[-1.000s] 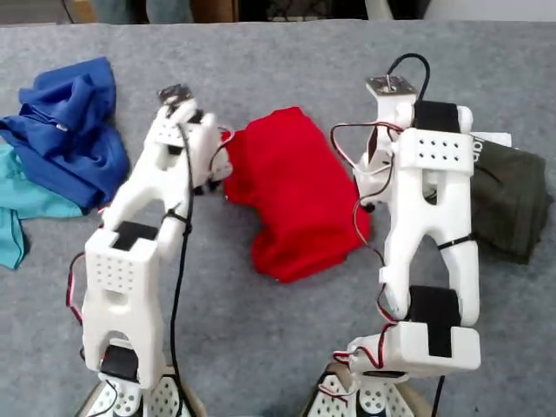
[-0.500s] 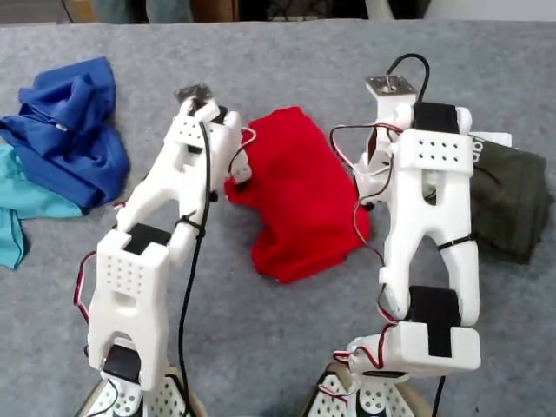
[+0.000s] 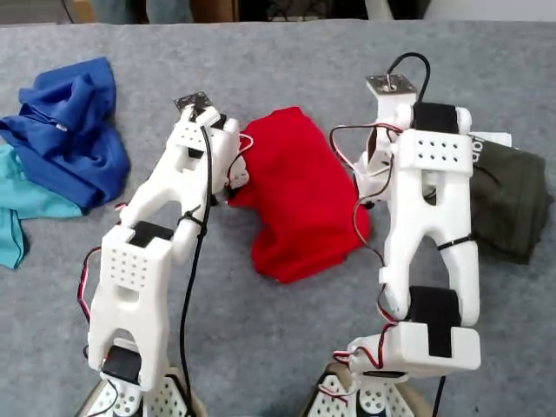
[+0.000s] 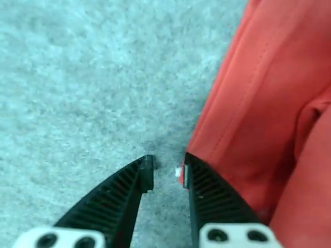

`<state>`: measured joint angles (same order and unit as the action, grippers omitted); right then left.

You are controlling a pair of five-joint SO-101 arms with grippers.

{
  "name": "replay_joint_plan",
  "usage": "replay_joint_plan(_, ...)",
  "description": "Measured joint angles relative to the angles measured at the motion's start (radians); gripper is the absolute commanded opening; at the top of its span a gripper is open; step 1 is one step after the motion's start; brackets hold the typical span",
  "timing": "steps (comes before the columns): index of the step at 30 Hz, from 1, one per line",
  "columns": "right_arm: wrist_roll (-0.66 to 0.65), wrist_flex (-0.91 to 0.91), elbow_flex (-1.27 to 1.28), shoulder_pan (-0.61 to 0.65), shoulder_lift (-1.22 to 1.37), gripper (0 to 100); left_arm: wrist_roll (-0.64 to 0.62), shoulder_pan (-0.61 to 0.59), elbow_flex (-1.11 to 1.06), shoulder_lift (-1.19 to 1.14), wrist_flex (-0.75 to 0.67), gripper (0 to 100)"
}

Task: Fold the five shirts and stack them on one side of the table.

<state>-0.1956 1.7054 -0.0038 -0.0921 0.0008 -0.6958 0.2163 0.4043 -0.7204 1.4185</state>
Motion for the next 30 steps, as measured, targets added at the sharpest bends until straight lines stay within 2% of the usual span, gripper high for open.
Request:
replay_joint_plan(9,0.0,-0.044,0.141,0.0,0.0,16.6,0.086,0.008,0.25,-0.02,0.256,17)
replay_joint_plan(14,0.0,-0.055,0.164,0.0,0.0,16.6,0.094,0.026,0.301,-0.048,0.27,17)
replay_joint_plan(24,0.0,-0.057,0.164,0.0,0.0,16.6,0.094,0.025,0.396,-0.269,0.275,17)
replay_joint_plan(26,0.0,-0.057,0.164,0.0,0.0,16.6,0.094,0.02,0.443,-0.287,0.298,13)
replay_joint_plan(28,0.0,-0.057,0.164,0.0,0.0,16.6,0.092,0.018,0.468,-0.296,0.299,3)
replay_joint_plan(30,0.0,-0.057,0.164,0.0,0.0,16.6,0.091,0.018,0.5,-0.301,0.299,4)
